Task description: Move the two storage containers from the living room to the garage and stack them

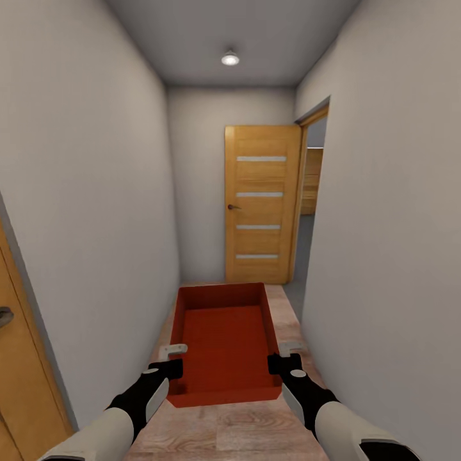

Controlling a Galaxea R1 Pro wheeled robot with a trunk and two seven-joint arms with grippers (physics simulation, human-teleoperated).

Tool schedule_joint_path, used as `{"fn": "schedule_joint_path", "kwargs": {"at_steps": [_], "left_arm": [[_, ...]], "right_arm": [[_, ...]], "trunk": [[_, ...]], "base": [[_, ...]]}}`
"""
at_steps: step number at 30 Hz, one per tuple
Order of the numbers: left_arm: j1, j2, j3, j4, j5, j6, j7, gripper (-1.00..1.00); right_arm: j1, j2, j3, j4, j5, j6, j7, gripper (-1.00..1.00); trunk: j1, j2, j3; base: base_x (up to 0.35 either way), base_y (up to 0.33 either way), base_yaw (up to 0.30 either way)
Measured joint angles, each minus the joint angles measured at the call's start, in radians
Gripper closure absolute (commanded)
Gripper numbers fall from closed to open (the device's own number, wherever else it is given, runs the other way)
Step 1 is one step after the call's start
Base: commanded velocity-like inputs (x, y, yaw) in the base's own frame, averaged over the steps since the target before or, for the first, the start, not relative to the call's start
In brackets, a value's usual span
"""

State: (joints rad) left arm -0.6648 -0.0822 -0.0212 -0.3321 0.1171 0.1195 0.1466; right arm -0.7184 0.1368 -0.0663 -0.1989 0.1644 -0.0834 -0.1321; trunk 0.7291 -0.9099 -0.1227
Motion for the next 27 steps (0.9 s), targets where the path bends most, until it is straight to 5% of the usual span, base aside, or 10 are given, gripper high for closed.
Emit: {"fn": "schedule_joint_path", "kwargs": {"at_steps": [27], "left_arm": [[0.0, 0.001, 0.0, -0.001, 0.0, 0.002, -0.001, 1.0]], "right_arm": [[0.0, 0.001, 0.0, 0.0, 0.001, 0.002, -0.001, 1.0]], "trunk": [[0.0, 0.0, 0.0]], "base": [[0.322, 0.0, 0.0]]}}
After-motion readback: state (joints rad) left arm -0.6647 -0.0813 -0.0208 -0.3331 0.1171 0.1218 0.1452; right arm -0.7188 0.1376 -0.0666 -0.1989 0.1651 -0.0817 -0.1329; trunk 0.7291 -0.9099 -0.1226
